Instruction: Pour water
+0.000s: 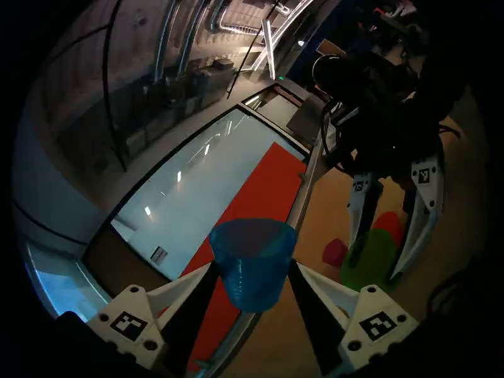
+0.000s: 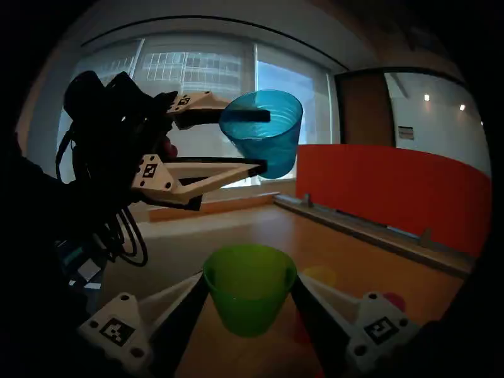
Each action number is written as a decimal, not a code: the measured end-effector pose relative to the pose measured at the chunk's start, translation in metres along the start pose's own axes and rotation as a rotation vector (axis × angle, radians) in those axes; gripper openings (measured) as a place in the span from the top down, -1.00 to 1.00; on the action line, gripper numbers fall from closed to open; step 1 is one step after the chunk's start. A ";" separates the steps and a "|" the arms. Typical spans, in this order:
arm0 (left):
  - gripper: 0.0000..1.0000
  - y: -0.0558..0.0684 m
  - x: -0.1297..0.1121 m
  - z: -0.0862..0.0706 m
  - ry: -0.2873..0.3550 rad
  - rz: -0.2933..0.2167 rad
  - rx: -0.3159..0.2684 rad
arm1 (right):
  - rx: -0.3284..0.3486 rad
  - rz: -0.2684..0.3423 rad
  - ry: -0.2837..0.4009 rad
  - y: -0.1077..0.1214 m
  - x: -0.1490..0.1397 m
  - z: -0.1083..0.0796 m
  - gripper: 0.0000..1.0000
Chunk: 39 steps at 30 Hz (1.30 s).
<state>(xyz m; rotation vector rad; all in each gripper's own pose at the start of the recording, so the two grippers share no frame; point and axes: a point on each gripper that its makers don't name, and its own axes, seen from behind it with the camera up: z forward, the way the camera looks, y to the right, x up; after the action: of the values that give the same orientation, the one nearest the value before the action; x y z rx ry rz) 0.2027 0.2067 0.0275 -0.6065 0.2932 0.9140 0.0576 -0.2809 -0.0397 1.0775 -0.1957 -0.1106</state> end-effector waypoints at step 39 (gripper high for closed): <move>-0.58 -0.001 0.007 0.005 -0.012 0.171 0.027 | -0.010 -0.010 0.012 0.003 0.000 -0.005 -0.79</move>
<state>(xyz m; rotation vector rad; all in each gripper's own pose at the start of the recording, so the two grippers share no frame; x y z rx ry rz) 0.2076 0.2139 0.0290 -0.5568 0.3502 1.0762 0.0591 -0.2755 -0.0391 1.0696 -0.1790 -0.1143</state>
